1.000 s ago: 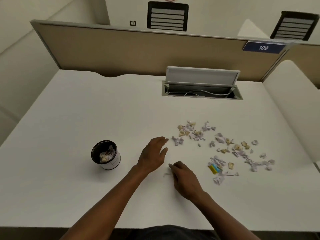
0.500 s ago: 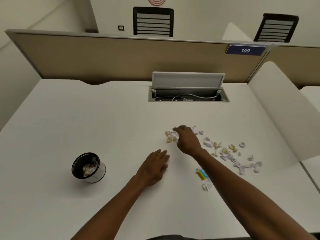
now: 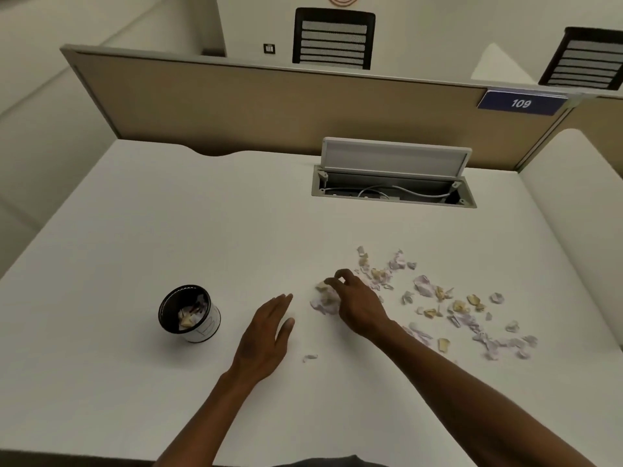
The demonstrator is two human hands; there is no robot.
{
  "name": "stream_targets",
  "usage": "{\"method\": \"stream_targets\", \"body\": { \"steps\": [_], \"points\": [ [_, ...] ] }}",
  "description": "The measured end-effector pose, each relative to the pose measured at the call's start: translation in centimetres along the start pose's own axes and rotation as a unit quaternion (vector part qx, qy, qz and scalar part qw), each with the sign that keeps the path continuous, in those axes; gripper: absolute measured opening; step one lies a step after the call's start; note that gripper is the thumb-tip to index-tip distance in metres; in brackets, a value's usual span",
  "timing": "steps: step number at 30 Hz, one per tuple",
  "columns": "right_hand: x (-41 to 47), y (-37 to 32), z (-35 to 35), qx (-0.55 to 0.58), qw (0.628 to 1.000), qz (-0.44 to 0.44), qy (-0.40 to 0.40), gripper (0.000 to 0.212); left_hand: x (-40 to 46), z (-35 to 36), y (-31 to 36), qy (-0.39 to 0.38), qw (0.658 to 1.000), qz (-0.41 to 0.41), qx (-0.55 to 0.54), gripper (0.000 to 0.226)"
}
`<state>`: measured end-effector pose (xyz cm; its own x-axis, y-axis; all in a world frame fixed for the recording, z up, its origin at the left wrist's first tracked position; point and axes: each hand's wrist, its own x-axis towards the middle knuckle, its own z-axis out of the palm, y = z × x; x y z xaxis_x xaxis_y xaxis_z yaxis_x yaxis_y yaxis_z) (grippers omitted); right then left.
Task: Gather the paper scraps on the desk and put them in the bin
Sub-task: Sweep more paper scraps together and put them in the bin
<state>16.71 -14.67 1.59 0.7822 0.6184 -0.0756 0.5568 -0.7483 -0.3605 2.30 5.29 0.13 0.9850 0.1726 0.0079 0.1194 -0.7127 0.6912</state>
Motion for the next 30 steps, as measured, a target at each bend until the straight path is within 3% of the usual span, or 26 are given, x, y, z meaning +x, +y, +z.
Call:
{"method": "stream_targets", "body": {
  "steps": [4, 7, 11, 15, 19, 22, 26, 30],
  "points": [
    [0.4, 2.4, -1.8, 0.005, 0.99, 0.126, 0.071, 0.057, -1.0, 0.9, -0.3, -0.001, 1.0, -0.022, 0.01, 0.05],
    [0.2, 4.3, -2.7, -0.041, 0.984, 0.17, 0.045, 0.057, -1.5, 1.7, -0.2, -0.007, 0.999, -0.039, 0.009, 0.05],
    [-1.3, 3.8, -1.1, -0.045, 0.993, 0.105, 0.011, 0.049, -1.4, 2.4, 0.0, -0.007, 0.999, -0.034, 0.007, 0.048],
    [-2.0, 2.2, -0.2, 0.012, 0.999, 0.031, 0.037, 0.061, -0.9, 2.4, 0.2, -0.001, 0.999, -0.033, 0.007, 0.048],
    [-0.2, 1.6, -0.7, 0.035, 0.993, 0.088, 0.071, 0.063, -0.8, 2.4, 0.1, -0.006, 0.999, -0.03, 0.01, 0.049],
    [0.8, 1.5, -0.7, -0.016, 0.993, 0.112, 0.015, 0.064, -1.0, 2.3, 0.1, -0.01, 0.999, -0.035, 0.009, 0.049],
    [-0.2, 0.3, 0.7, -0.038, 0.999, 0.039, -0.004, 0.052, -1.5, 2.0, -0.1, 0.0, 0.999, -0.043, -0.006, 0.049],
    [-0.5, -1.1, 1.0, -0.005, 1.0, 0.0, 0.009, 0.055, -1.4, 1.6, -0.2, 0.012, 0.999, -0.042, -0.007, 0.047]
  ]
}}
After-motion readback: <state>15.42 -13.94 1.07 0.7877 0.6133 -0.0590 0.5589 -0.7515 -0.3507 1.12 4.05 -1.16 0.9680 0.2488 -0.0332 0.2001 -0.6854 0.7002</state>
